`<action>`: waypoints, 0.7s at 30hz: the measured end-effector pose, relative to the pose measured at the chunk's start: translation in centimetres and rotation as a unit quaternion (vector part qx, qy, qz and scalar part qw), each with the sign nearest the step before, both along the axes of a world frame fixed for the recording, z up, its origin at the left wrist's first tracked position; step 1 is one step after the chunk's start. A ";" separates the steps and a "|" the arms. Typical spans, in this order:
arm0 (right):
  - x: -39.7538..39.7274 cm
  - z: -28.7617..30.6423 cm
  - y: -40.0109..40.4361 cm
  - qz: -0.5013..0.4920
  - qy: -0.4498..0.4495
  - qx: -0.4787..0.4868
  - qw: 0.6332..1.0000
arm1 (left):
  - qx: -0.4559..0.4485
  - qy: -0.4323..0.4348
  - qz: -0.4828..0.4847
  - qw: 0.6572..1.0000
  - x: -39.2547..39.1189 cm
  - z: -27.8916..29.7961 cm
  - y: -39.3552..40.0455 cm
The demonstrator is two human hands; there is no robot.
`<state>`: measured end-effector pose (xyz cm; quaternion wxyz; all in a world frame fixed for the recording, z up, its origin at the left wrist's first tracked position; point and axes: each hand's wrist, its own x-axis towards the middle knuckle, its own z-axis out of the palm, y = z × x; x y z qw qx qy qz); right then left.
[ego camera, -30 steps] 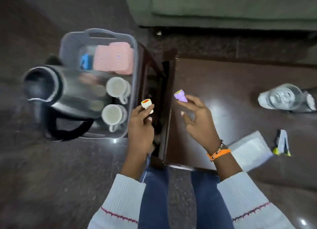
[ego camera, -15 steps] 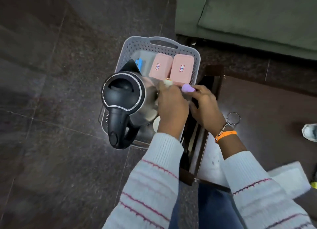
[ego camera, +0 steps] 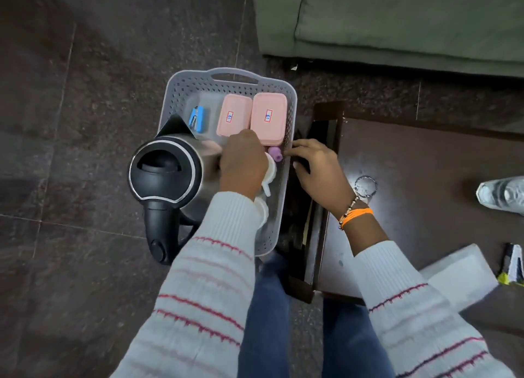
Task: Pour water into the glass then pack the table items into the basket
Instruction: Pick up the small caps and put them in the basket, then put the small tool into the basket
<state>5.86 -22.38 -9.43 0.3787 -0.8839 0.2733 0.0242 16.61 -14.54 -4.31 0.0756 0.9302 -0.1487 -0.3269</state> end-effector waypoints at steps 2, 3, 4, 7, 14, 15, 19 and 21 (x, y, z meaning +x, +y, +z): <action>-1.2 0.5 -0.1 -0.040 -0.013 0.024 0.999 | -0.044 -0.011 0.024 0.999 -0.7 0.2 0.6; -2.0 0.8 -0.2 -0.061 -0.025 0.033 0.997 | -0.074 -0.011 0.034 0.997 -1.4 0.3 0.7; -2.7 1.1 -0.2 -0.079 -0.037 0.043 0.995 | -0.106 -0.003 0.045 0.993 -2.3 0.4 0.9; -5.8 1.6 -0.5 -0.132 -0.061 0.083 0.986 | -0.203 0.076 0.088 0.972 -5.9 0.6 0.8; -16.9 0.9 -2.1 -0.265 -0.052 0.124 0.955 | -0.220 0.298 0.072 0.926 -17.3 -2.8 -0.9; -18.8 0.5 -2.6 -0.284 -0.041 0.124 0.950 | -0.204 0.314 0.057 0.926 -19.0 -3.6 -1.4; -27.7 -2.0 -5.0 -0.385 0.004 0.128 0.914 | -0.132 0.343 -0.016 0.930 -26.3 -6.5 -4.1; -31.9 -3.5 -6.0 -0.435 0.030 0.142 0.889 | -0.114 0.353 -0.042 0.928 -29.3 -7.8 -5.5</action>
